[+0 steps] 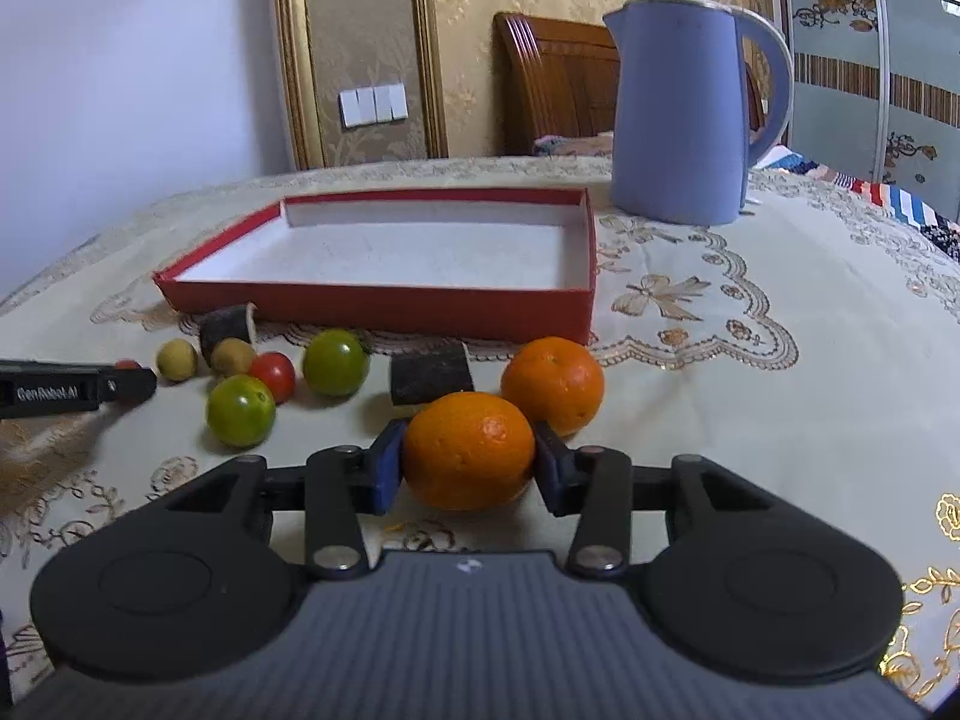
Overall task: Organize fruits
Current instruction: 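Lift the cherry tomato with the left gripper while the right gripper grasps a mandarin, then carry both fruits into the box lid and open both grippers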
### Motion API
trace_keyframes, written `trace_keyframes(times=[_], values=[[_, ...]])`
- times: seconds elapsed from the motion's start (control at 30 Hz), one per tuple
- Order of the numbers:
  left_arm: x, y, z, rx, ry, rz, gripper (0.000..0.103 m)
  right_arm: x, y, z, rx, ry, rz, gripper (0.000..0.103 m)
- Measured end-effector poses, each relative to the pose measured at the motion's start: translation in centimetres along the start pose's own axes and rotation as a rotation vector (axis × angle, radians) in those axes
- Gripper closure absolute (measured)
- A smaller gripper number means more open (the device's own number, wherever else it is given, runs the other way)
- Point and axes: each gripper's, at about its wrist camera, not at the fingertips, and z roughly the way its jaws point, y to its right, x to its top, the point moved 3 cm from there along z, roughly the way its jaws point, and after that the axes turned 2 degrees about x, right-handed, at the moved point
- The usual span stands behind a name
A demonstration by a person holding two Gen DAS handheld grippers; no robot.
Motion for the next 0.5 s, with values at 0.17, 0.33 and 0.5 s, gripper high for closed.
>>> trace_keyframes(times=[0.17,0.33,0.5], values=[[0.3,0.7,-0.9,0.012,0.023,0.035,0.077,1.9,-1.2,-0.9,-0.007,0.073,-0.062,0.061],[2.6,1.8,-1.7,-0.002,0.067,0.05,0.077,4.4,-1.8,0.1,-0.016,0.099,-0.069,0.061],[5.2,3.0,-0.6,0.007,0.094,0.07,0.077,6.2,-2.0,2.1,-0.055,0.112,-0.079,0.061]])
